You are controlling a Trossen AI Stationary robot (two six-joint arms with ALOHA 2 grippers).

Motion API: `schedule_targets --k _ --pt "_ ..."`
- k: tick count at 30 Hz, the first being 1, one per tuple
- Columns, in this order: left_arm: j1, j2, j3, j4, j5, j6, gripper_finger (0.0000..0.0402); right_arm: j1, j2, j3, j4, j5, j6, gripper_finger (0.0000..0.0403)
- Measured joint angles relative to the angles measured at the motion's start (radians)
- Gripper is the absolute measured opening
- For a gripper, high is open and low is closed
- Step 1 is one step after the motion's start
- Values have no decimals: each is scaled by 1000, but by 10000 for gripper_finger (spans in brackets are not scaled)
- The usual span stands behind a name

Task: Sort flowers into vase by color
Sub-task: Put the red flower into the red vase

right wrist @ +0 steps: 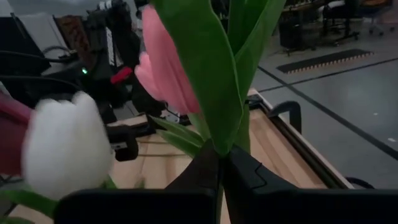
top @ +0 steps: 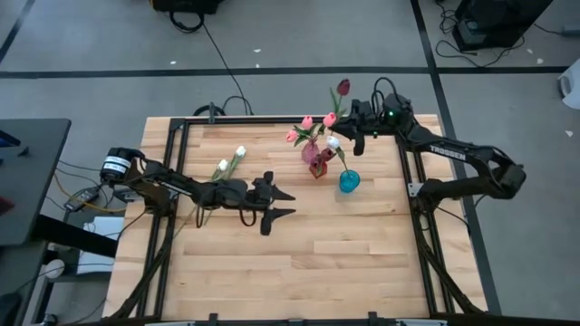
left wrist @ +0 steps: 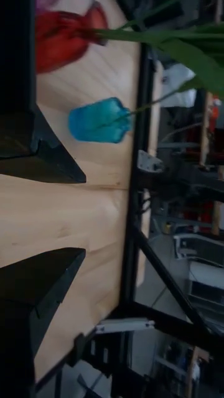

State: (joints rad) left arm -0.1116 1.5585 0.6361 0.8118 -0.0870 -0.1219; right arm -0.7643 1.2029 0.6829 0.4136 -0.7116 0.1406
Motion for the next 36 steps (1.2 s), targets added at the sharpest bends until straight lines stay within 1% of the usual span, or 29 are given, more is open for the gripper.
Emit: schedule_targets --k 3,7,11,16,18,21,24,28,31,34,36 --pt "0 0 0 -34 -27 -14 186 0 18 0 23 -13 -2 17" --pt "0 0 -1 -40 -35 -15 186 1 21 0 59 -32 11 17" --pt "0 0 -1 -41 -36 -20 186 6 22 0 36 -33 -22 18" --pt "0 0 -1 -40 -61 -21 186 36 67 0 -10 39 -83 40" --pt "0 0 -1 -41 -80 -21 186 46 94 0 -12 43 -106 51" --pt "0 0 0 -50 -81 -27 186 50 108 0 -37 32 -136 65" --pt "0 -29 -1 -131 -104 -65 186 49 79 0 -115 57 -191 76" --pt "-5 -98 0 -257 -203 -79 186 49 -3 0 -267 174 -278 83" --pt "-8 -130 0 -332 -230 -99 186 54 -66 0 -371 239 -311 83" --pt "-7 -138 0 -378 -230 -119 186 67 -100 0 -435 250 -320 84" --pt "-1 -135 -1 -391 -236 -121 186 81 -103 0 -445 247 -320 85"
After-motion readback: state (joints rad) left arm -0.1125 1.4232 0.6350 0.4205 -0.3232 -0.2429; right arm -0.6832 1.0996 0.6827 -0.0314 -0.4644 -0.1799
